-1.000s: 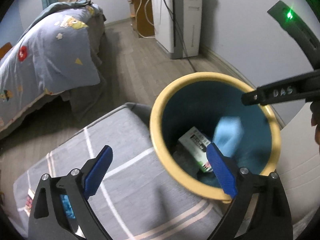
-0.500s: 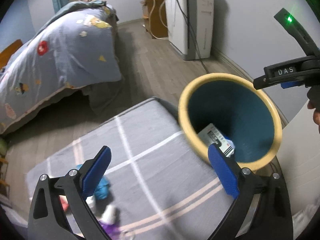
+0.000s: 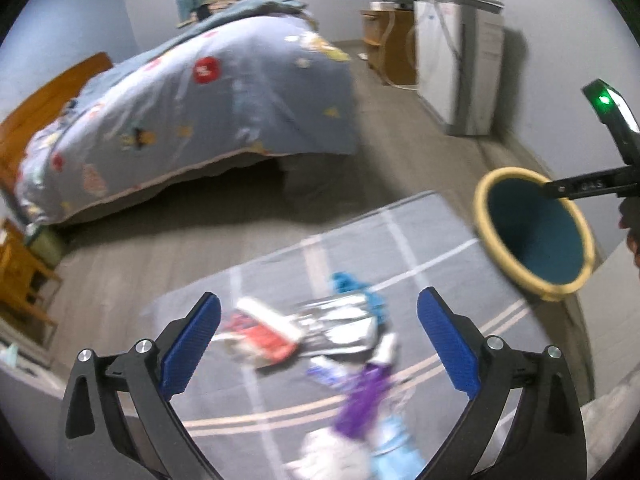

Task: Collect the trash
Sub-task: 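Move both open tools back over the remaining trash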

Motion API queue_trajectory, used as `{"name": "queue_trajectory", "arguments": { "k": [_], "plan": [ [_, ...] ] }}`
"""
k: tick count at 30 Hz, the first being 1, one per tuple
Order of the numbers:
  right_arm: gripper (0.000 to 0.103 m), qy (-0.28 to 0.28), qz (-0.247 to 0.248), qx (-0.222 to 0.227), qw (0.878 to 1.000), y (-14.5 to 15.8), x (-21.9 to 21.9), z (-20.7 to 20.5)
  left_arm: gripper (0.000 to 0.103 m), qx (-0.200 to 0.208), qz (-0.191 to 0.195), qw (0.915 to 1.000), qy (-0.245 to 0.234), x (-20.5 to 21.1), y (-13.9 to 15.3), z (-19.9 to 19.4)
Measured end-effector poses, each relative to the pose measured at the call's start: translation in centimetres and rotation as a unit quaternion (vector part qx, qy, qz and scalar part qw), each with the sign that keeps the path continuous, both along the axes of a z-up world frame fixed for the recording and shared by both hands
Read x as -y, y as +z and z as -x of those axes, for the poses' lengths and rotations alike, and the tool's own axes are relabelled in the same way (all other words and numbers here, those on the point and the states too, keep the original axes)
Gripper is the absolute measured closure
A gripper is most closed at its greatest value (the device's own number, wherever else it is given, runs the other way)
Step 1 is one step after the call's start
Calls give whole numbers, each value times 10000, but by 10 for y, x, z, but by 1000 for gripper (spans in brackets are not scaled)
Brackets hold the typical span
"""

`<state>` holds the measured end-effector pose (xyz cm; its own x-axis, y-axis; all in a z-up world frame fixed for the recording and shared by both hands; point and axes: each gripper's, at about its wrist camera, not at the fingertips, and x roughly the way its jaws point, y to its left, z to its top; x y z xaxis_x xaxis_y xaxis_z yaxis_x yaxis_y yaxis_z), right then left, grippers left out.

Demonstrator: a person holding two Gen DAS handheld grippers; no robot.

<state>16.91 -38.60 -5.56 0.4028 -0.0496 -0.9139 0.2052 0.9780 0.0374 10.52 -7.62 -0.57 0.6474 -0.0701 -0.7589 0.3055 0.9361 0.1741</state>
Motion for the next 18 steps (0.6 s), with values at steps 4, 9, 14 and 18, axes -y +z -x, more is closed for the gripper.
{"name": "queue_trajectory", "arguments": {
  "k": [4,9,14,18],
  "plan": [
    [6,197,-145,68,9997,6,-25,0,5,81,95,9982,592,-51,-3,3],
    [6,554,-312,47,9980,5,-70,1,5,-94,317,9923,1192,-96,-13,1],
    [6,1032,-258,68,9943,0,-128,0,5,-111,390,9905,1311,-120,-13,5],
    [6,1403,-352,127,9894,-3,-174,-4,5,-93,360,9911,1277,-138,-16,11]
  ]
}}
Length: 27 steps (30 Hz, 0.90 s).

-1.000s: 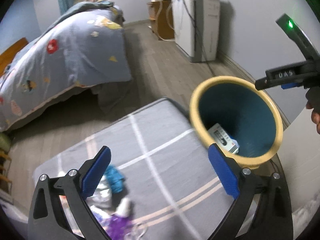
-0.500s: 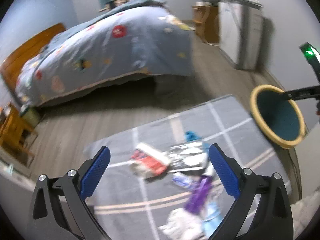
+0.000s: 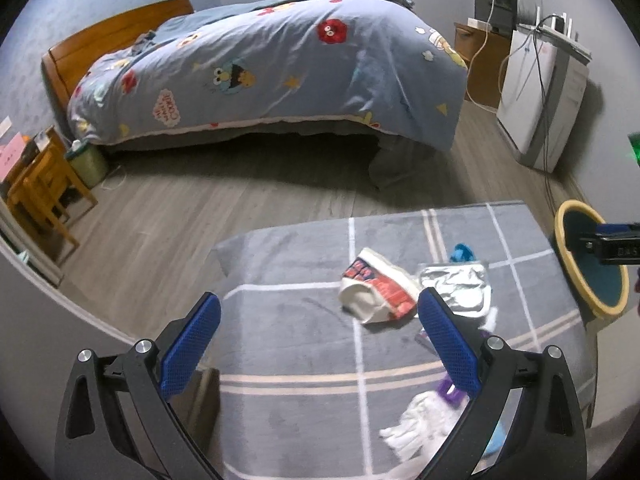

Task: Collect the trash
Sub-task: 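Move both open tools back over the remaining trash, then grasp the pink-red snack wrapper with the right tool while the left tool grasps the purple spray bottle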

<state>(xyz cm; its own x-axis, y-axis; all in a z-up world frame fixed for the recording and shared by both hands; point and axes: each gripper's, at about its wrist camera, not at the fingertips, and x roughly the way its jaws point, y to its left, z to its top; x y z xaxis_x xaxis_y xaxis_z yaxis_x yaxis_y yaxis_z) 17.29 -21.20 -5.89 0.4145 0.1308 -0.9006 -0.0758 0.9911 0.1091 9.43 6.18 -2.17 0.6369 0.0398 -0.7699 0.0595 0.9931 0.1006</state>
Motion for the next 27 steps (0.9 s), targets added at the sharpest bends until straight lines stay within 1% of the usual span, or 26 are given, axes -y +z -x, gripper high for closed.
{"name": "queue_trajectory", "arguments": {
  "k": [4,11,15,19,21,22,24,25,26,27],
  "plan": [
    [6,456,46,75,9989,-9,-52,-8,5,-38,-151,9999,0,-18,-7,1],
    [6,1098,249,93,9936,-27,-118,-21,5,-222,-10,9997,143,-58,-20,-8],
    [6,1438,484,35,9884,-46,-153,-29,5,-291,1,9993,232,-71,-28,-11],
    [6,1678,651,23,9837,-62,-179,-32,5,-494,147,9982,291,-80,-38,-13],
    [11,1810,656,-19,9813,-69,-192,-33,5,-526,128,9982,267,-81,-41,-12],
    [17,1844,663,-36,9806,-71,-197,-33,5,-538,130,9981,252,-82,-42,-11],
    [24,1977,673,-128,9779,-78,-211,-34,5,-587,153,9979,241,-84,-44,-11],
    [31,2010,667,-147,9772,-80,-214,-35,5,-616,171,9976,250,-86,-45,-11],
    [40,2064,664,-185,9760,-83,-220,-35,5,-634,188,9975,255,-87,-46,-10],
    [44,2082,658,-208,9756,-84,-223,-35,5,-650,196,9973,268,-88,-47,-9]
  ]
}}
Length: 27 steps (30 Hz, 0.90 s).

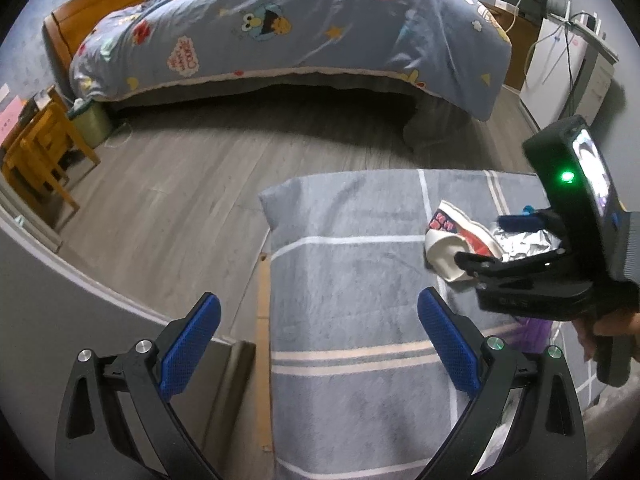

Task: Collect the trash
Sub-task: 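Grasp the pink-red snack wrapper with the right tool while the left tool grasps the purple spray bottle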

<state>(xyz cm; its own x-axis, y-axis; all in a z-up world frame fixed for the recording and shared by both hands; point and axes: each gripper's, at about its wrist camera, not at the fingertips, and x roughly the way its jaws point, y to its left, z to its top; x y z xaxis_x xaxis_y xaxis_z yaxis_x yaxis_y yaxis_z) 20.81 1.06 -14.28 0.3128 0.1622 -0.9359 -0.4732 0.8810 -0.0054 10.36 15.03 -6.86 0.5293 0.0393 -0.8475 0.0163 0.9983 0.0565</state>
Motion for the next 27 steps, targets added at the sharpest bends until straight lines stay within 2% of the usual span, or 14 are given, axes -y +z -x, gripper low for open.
{"name": "queue_trajectory", "arguments": {
  "k": [2,4,6,9,18,23,27],
  "plan": [
    [59,25,-37,-98,9999,-4,-7,-1,5,-33,4,10000,43,-3,-1,0],
    [65,33,-75,-197,9998,-8,-9,-2,5,-67,60,9999,109,-8,-2,1],
    [78,31,-11,-273,9996,-12,-12,-3,5,-96,129,9997,159,-10,-3,1],
    [87,-11,-105,-300,9995,-7,-9,-2,5,-94,242,9994,231,-11,-1,0],
    [86,-439,-711,-126,9964,41,31,6,5,-3,90,9999,78,12,6,-1],
    [86,-862,-1261,-3,9883,76,76,9,5,-19,12,10000,43,28,3,-3],
    [86,-1137,-1343,107,9843,91,109,7,5,-149,82,9998,-100,52,-4,-7]
  ]
}}
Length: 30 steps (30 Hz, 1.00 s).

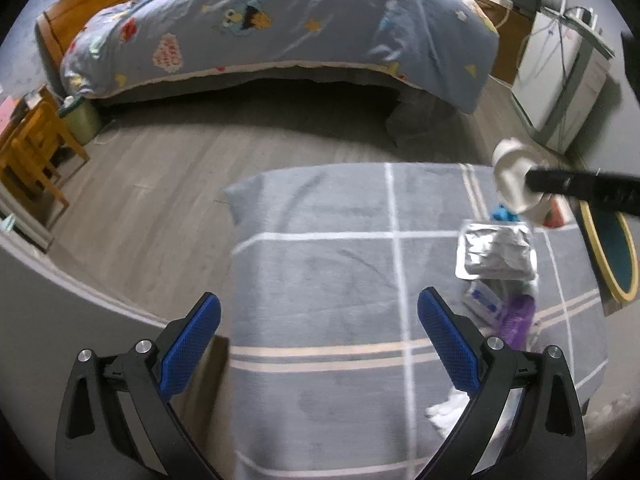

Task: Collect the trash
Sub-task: 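Grasp the pink-red snack wrapper with the right tool while the left tool grasps the purple spray bottle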

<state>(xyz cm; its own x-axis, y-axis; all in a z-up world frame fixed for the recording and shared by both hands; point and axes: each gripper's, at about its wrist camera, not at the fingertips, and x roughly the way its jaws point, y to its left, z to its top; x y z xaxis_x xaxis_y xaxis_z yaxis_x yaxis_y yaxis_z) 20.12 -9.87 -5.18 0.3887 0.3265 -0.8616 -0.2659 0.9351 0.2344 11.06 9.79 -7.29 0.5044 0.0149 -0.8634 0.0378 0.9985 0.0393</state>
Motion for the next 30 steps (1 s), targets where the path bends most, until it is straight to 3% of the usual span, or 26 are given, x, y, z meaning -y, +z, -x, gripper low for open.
{"name": "queue_trajectory", "arguments": {
  "k": [5,18,23,27,30],
  "plan": [
    [86,-374,183,-43,9991,-4,41,-8,5,2,-20,9998,-212,36,-8,-10],
    [86,-528,576,-115,9969,-21,97,-19,5,-256,-166,9909,-1310,128,-40,-24],
    [86,-624,463,-187,9968,-24,113,-20,9,-530,126,9868,-1523,144,-58,-17],
    [86,-635,412,-205,9969,-24,118,-19,34,-795,189,9763,-2006,168,-70,-7],
    [86,-603,388,-204,9972,-24,120,-19,40,-935,78,9684,-2312,183,-81,4]
  ]
}}
